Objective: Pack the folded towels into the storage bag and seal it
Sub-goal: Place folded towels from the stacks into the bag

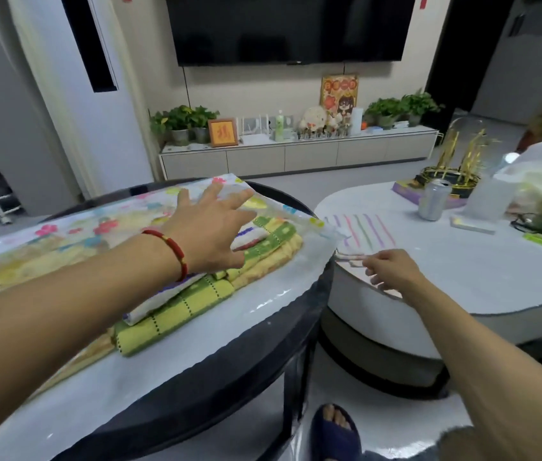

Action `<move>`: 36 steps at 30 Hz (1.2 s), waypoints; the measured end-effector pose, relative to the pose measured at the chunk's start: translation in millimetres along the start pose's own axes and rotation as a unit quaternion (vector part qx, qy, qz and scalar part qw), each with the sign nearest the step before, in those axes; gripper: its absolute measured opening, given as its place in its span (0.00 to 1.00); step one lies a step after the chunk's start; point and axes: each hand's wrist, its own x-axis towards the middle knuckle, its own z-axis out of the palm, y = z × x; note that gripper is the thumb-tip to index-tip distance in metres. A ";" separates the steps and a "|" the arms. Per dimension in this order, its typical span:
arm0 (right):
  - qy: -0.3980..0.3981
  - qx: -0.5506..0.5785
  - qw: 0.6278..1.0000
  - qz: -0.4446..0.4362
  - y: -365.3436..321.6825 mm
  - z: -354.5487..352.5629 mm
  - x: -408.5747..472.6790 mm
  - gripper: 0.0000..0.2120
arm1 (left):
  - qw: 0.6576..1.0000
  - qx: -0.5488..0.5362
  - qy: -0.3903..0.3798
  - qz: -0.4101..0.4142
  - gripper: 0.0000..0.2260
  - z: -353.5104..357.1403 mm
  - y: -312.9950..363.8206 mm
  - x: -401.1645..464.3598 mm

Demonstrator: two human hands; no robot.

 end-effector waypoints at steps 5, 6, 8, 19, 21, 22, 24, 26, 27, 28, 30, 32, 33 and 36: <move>0.186 -0.289 0.936 -0.083 25.2 -0.1 43.9 0.13 | 0.999 0.039 0.030 0.015 0.30 8.2 17.4 20.9; 0.191 -0.324 0.922 -0.089 28.9 1.6 54.7 0.15 | 0.998 0.040 0.037 0.013 0.30 9.6 18.3 24.2; 0.171 -0.333 0.925 -0.066 33.7 5.5 75.8 0.20 | 0.998 0.031 0.053 0.011 0.30 13.1 20.4 30.4; 0.137 -0.171 0.974 0.055 14.7 7.8 119.6 0.19 | 0.997 0.013 0.080 0.011 0.28 27.8 34.6 47.3; 0.103 -0.110 0.986 0.077 10.0 1.3 116.4 0.25 | 0.997 0.015 0.082 0.007 0.28 27.8 33.9 43.7; 0.085 -0.092 0.988 0.088 8.3 -2.0 113.5 0.27 | 0.996 0.017 0.082 0.005 0.28 27.8 32.9 40.7; 0.058 -0.075 0.990 0.104 5.0 -9.3 105.4 0.30 | 0.997 0.019 0.081 -0.003 0.27 27.4 29.4 31.4; 0.019 -0.042 0.994 0.099 4.8 -17.2 93.8 0.30 | 0.997 0.023 0.076 -0.018 0.27 28.0 22.7 16.5; -0.007 -0.010 0.995 0.098 7.1 -21.9 86.5 0.29 | 0.997 0.024 0.071 -0.030 0.28 29.0 17.8 6.9; -0.032 0.031 0.994 0.104 10.5 -27.5 76.8 0.27 | 0.997 0.026 0.062 -0.042 0.28 30.1 12.0 -4.2; -0.059 0.116 0.985 0.117 18.2 -44.1 52.4 0.25 | 0.996 0.036 0.044 -0.068 0.29 32.3 -2.3 -28.9; -0.076 0.200 0.971 0.108 22.4 -61.9 21.6 0.20 | 0.994 0.047 0.029 -0.090 0.29 33.3 -17.0 -54.7; -0.089 0.246 0.960 0.098 20.7 -69.6 2.5 0.16 | 0.993 0.050 0.020 -0.101 0.29 33.2 -24.1 -69.9; -0.120 0.291 0.947 0.059 14.5 -87.4 -49.4 0.18 | 0.992 0.036 0.000 -0.124 0.29 41.2 -40.0 -105.6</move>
